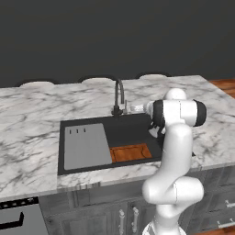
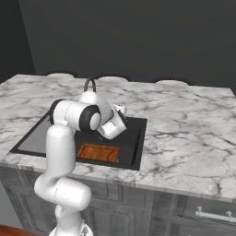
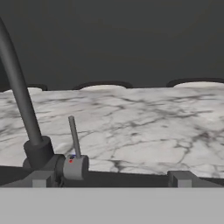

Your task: Turn on the sink faucet with hot water and rinse the cutting board for ten seconds, then turn off the faucet. Push the cutting board to reach the water if necessary.

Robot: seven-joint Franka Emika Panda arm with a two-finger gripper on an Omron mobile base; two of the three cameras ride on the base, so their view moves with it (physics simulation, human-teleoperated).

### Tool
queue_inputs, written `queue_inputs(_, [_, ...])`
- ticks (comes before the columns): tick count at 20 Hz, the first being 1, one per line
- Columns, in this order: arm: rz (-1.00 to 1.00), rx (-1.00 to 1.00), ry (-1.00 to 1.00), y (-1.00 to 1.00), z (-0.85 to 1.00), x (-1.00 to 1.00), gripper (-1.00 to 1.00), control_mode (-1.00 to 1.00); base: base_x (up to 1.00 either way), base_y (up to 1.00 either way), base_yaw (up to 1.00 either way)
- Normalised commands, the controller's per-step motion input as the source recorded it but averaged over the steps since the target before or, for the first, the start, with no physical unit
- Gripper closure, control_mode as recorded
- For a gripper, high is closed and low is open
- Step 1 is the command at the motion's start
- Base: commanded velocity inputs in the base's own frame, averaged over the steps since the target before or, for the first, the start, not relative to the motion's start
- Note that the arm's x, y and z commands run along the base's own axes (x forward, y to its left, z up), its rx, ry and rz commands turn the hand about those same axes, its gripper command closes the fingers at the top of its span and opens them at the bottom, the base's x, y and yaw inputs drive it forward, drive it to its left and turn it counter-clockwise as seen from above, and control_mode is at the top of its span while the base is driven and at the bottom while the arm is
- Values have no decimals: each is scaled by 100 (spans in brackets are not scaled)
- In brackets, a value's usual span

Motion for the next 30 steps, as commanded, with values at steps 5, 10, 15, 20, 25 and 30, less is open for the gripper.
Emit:
queue_inputs(5, [0, 0, 0, 13, -1, 0, -100, -100, 0, 0, 0])
queue_inputs(10, [0, 0, 0, 7, 0, 3, -100, -100, 0, 0, 0])
queue_inputs(15, [0, 0, 0, 5, 0, 8, -100, -100, 0, 0, 0])
queue_inputs(20, [0, 0, 0, 6, -1, 11, -100, -100, 0, 0, 0])
queue_inputs(25, [0, 0, 0, 7, -5, 9, -100, -100, 0, 0, 0])
queue_inputs(30, [0, 0, 0, 3, -4, 8, -100, -100, 0, 0, 0])
